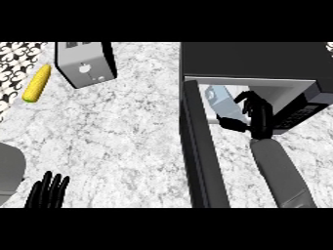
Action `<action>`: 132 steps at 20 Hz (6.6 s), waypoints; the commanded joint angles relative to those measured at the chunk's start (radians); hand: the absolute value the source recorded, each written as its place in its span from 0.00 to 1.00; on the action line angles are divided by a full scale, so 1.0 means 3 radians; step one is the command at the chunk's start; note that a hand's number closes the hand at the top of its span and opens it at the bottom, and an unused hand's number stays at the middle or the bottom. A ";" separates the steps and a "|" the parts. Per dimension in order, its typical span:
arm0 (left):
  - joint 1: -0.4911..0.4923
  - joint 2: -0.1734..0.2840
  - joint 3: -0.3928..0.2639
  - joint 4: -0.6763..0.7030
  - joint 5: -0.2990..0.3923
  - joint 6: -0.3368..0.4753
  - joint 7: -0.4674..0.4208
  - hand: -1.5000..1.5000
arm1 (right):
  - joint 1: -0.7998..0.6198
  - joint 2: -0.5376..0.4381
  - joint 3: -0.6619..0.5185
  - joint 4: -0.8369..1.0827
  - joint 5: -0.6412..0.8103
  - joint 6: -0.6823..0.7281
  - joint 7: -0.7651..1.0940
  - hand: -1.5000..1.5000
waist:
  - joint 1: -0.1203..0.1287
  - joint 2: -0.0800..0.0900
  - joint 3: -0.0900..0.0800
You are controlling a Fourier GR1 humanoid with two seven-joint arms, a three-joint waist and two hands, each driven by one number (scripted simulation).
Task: Pick up the milk, place it into the microwave and close the microwave
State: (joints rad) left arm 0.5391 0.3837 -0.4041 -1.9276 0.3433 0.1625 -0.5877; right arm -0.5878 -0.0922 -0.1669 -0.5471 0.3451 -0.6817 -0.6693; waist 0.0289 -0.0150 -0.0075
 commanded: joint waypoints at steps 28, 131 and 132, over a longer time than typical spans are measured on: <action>-0.0313 -0.0040 -0.0240 0.0125 -0.0419 0.0110 0.0230 0.00 | -0.0612 -0.0214 0.0251 0.0486 0.0075 0.0080 0.0359 0.00 | 0.0238 0.0164 0.0048; -0.4437 -0.1279 -0.1619 0.3016 0.0438 0.1863 0.0747 0.00 | 0.2655 -0.1471 -0.0169 -0.3905 -0.3271 0.4236 0.0600 0.00 | -0.1158 0.0297 0.0006; -0.4478 -0.1279 -0.1615 0.3028 0.0467 0.1881 0.0735 0.00 | 0.2616 -0.1476 -0.0155 -0.3924 -0.3324 0.4273 0.0601 0.00 | -0.1174 0.0299 0.0008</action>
State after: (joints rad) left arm -0.7569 0.0019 -0.9047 -1.0454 0.4498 0.7071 -0.3446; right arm 0.2196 -0.5206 -0.2161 -1.7171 -0.6212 0.5709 -0.4911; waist -0.3018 0.0684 -0.0060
